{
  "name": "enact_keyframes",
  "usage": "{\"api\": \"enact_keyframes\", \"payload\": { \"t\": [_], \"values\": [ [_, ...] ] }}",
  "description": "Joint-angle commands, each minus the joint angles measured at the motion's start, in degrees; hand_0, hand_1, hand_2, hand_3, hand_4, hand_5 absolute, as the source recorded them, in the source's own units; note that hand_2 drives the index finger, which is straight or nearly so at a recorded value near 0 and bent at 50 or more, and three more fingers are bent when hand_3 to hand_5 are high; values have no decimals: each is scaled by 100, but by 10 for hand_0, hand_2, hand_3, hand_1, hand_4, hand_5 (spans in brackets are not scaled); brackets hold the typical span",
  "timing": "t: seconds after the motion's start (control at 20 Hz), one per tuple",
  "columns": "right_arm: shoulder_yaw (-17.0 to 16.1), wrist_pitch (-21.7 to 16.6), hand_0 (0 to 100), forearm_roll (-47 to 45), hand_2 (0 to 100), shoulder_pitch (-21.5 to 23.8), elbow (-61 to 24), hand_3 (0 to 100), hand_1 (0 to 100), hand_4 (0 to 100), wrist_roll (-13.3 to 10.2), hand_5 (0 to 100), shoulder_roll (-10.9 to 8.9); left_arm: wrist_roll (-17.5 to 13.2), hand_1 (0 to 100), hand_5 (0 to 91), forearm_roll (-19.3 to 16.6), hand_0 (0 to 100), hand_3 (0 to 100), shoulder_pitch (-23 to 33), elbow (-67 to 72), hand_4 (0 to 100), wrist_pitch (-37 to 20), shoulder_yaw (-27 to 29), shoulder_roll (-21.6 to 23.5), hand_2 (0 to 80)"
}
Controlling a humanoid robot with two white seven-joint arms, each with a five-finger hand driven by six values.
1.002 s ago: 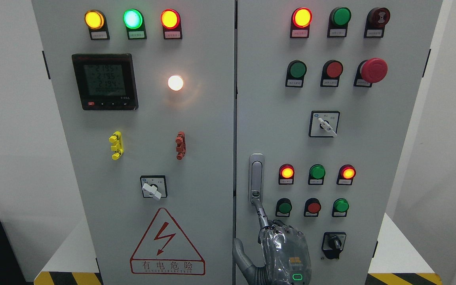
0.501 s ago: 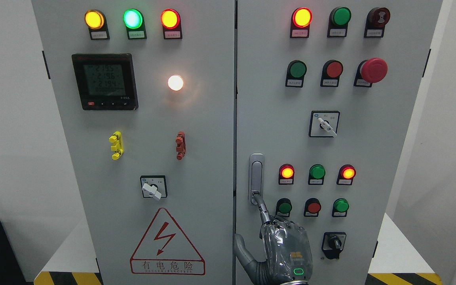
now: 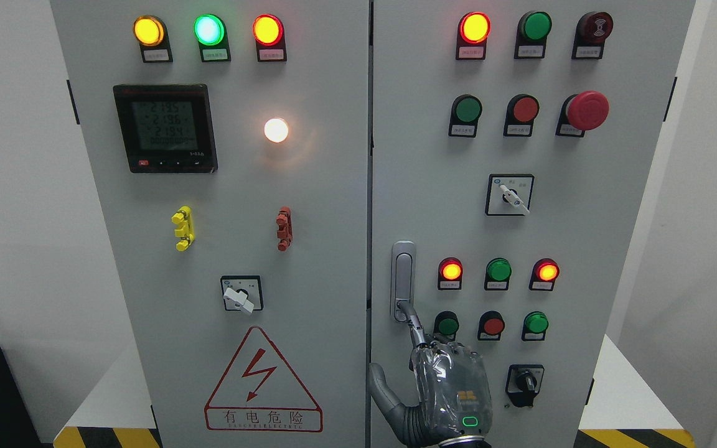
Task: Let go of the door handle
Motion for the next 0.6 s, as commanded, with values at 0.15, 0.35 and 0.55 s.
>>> {"api": "enact_keyframes", "payload": {
  "t": [0.15, 0.35, 0.55],
  "values": [
    [-31, 12, 384, 6, 0, 14, 73, 745, 238, 707, 7, 695, 5, 2, 0, 0, 0, 0, 106, -1, 0, 3, -6, 0, 0, 47],
    [-31, 12, 383, 6, 0, 23, 125, 745, 238, 708, 7, 696, 5, 2, 0, 0, 0, 0, 106, -1, 0, 3, 2, 0, 0, 47],
    [-31, 12, 381, 6, 0, 14, 161, 748, 237, 710, 16, 696, 5, 2, 0, 0, 0, 0, 105, -1, 0, 4, -6, 0, 0, 48]
  ]
}}
